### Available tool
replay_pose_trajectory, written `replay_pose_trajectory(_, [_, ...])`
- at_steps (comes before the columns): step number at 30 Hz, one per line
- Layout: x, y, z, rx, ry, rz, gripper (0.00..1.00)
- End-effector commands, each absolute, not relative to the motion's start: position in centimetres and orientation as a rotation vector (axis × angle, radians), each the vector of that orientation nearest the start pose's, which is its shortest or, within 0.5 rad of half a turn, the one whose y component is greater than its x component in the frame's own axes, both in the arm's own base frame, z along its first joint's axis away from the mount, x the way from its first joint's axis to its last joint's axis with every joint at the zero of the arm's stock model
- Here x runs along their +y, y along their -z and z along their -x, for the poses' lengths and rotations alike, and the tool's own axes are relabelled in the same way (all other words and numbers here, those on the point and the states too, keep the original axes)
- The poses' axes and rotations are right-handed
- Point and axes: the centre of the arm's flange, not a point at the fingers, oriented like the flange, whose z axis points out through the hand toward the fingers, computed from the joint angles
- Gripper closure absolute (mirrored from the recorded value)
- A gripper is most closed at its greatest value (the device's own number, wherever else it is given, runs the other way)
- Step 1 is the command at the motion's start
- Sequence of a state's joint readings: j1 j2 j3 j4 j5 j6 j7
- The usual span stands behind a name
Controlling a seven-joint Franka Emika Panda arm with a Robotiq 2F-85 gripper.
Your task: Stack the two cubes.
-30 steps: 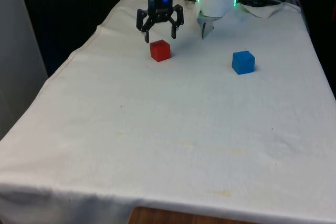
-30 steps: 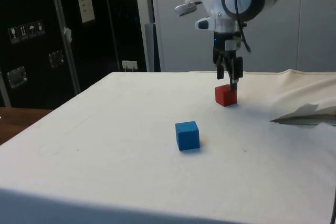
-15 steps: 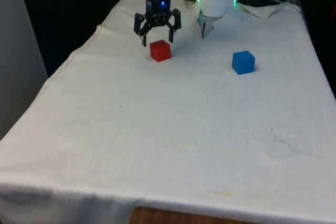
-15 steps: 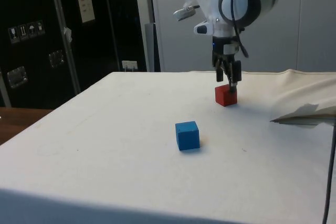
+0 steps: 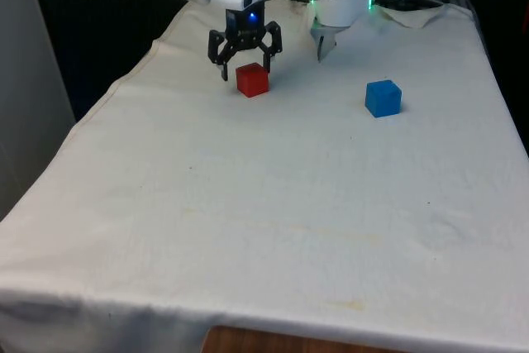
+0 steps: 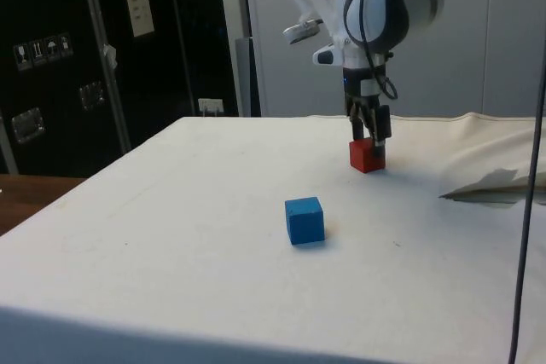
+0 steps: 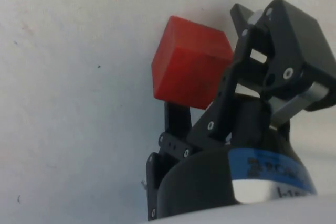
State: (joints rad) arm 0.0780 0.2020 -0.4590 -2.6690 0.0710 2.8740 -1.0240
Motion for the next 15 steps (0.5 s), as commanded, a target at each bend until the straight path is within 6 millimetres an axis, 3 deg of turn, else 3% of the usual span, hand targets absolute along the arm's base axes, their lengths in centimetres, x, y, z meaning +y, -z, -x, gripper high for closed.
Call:
replay_pose_trajectory(1, [-16.38,-18.62,-38.26,-0.924,-0.012,3.051,0.00])
replay_pose_trajectory(15, [-16.57,-18.33,-38.14,-0.911,-0.020,3.014,0.00])
